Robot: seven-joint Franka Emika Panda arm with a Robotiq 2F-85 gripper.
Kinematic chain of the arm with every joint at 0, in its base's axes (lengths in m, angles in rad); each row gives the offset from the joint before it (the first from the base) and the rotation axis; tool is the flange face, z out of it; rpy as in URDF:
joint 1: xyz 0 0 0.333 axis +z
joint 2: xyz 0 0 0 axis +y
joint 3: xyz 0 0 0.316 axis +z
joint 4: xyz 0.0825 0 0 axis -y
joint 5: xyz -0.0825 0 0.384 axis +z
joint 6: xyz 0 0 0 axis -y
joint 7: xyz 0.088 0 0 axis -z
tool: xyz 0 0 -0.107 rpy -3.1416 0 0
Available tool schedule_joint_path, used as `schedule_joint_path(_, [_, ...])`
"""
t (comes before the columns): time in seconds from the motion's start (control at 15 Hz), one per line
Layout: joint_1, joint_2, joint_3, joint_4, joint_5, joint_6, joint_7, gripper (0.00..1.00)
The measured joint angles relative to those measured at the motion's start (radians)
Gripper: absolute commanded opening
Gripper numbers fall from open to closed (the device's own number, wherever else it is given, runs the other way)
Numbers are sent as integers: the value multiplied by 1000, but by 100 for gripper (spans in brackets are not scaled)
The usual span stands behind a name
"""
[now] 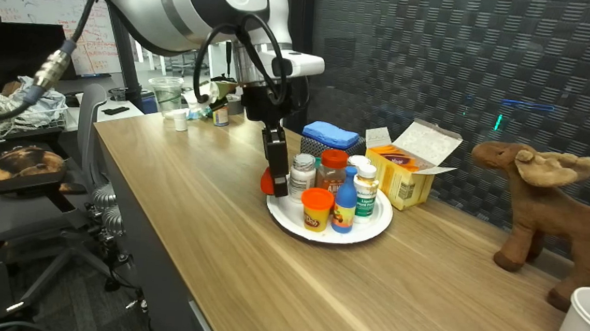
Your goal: Place the bottles and orange toy on the white plate
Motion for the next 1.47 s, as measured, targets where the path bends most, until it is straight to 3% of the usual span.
schedule_joint_path(0.07, [-1, 5, -3, 0, -22, 7, 8, 74])
schedule_joint_path(0.13, [-2, 9, -4, 0, -41, 13, 15, 75])
schedule_joint_path(0.4, [-2, 12, -6, 0, -75, 34, 27, 100])
schedule_joint_path(1.13, [-6, -87, -5, -62, -75, 49, 27, 100])
schedule_joint_path(1.47, [-26, -199, 3, -84, 25, -143, -44, 100])
